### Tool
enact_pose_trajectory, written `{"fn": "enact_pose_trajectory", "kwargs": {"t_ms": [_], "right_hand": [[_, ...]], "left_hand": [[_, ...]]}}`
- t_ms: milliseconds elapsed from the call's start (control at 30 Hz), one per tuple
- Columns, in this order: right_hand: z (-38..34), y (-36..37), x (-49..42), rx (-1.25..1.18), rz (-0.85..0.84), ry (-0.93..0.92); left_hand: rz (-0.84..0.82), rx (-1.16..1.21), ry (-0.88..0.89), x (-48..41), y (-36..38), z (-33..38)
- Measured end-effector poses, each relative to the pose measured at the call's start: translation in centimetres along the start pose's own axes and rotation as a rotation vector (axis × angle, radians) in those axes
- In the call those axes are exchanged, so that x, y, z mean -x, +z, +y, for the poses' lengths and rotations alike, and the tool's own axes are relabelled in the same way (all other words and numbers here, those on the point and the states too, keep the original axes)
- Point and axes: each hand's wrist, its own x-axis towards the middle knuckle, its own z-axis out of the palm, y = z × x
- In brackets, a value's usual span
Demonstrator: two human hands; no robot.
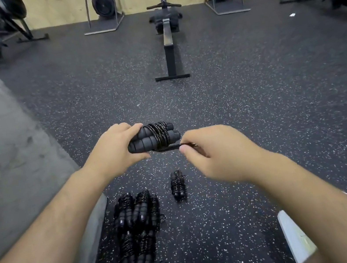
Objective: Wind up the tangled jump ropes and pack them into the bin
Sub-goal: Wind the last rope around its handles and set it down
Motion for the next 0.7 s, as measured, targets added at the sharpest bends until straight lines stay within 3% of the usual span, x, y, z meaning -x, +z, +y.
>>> {"fn": "enact_pose_trajectory", "kwargs": {"t_ms": [167,400,600,700], "right_hand": [[1.9,-0.7,-0.4,0.085,0.152,-0.133],[4.9,-0.8,-0.6,-0.102,0.236,-0.086],[4.9,0.1,-0.2,-0.543,-0.157,0.292],[2.5,1.6,0.4,-0.311,-0.442,0.367]], "left_hand": [[-0.027,0.007,0.226,0.1,0.5,2.6],[-0.052,0.221,0.461,2.0,-0.9,8.2],[-0.067,0.540,0.220,3.6,-3.2,10.4],[-0.021,0.571,0.078,3.7,-3.2,10.4]]}}
